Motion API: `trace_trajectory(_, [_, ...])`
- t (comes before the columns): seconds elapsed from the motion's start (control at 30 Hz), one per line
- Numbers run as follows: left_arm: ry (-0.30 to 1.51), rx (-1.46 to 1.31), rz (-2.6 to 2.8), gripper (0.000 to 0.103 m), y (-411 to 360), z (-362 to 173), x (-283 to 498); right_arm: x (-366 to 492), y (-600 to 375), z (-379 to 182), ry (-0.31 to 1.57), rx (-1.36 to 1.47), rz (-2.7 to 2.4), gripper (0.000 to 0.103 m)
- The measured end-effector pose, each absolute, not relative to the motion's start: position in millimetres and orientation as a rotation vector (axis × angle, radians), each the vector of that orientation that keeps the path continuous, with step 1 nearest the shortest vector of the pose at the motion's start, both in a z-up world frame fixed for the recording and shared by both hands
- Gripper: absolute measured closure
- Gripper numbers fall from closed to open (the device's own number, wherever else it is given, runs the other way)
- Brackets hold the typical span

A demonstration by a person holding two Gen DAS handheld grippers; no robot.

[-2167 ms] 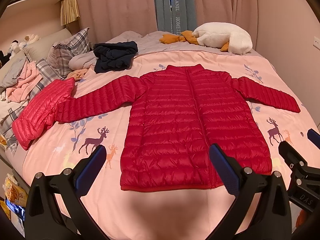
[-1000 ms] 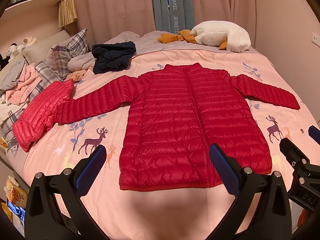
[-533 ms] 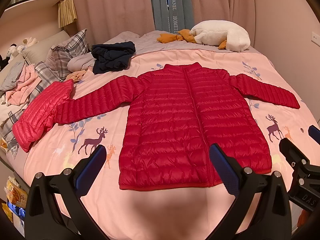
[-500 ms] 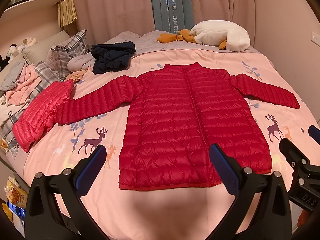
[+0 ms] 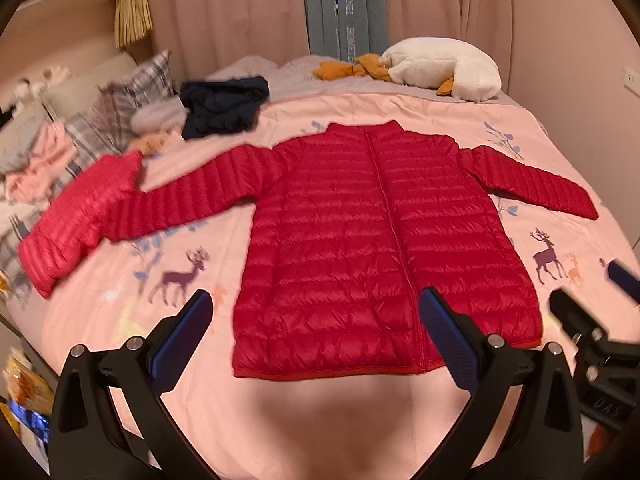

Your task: Fold large clothes

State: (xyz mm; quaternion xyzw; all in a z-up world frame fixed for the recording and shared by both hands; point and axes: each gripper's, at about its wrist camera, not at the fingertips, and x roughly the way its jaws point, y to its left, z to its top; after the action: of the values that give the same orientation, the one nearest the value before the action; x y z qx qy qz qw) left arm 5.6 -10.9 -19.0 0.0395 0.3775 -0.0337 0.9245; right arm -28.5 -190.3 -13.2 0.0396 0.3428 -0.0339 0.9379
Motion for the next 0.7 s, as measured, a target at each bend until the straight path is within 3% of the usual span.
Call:
trace_trajectory(0.17, [0.871,-0.062,-0.118,0.001,11,-46,27,-18,-192,-35,0.739,0.204,0.089,0.002])
trace_trajectory(0.3, [0.927,-0.27,-0.196,0.001,42,-72,46,-19,-198,-32,0.64,0.371,0.281,0.002])
trace_trajectory(0.5, [0.828,-0.566,-0.205,0.001,104,-91,72,-23,-209,-16,0.417,0.462,0.299,0.002])
trace_trajectory(0.7, [0.745,-0.698,-0.042,0.001,189,-101,121,-2,-215,-23,0.438,0.541,0.338,0.002])
